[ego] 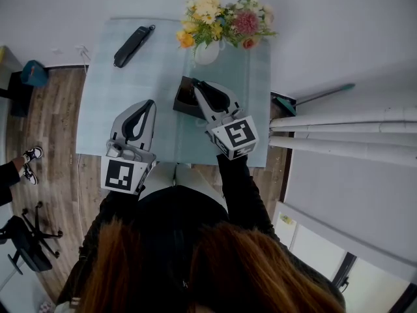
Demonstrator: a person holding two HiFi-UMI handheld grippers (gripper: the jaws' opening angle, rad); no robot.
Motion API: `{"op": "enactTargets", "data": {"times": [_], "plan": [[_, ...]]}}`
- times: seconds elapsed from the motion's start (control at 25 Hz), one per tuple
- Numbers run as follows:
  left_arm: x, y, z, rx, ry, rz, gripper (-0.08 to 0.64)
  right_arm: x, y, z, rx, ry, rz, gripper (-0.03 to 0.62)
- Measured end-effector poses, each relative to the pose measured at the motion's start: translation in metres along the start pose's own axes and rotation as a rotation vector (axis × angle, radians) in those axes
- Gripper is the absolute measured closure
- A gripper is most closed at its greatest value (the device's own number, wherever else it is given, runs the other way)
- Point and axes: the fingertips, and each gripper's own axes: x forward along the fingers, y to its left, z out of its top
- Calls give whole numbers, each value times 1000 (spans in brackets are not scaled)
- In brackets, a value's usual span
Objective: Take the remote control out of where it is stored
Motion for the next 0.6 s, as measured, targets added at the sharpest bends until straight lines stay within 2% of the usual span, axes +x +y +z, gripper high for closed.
{"op": "enactTargets", "data": {"times": [0.6], "plan": [[0,-6,7,12,-21,-9,555,-44,13,46,9,-101,16,528]]}}
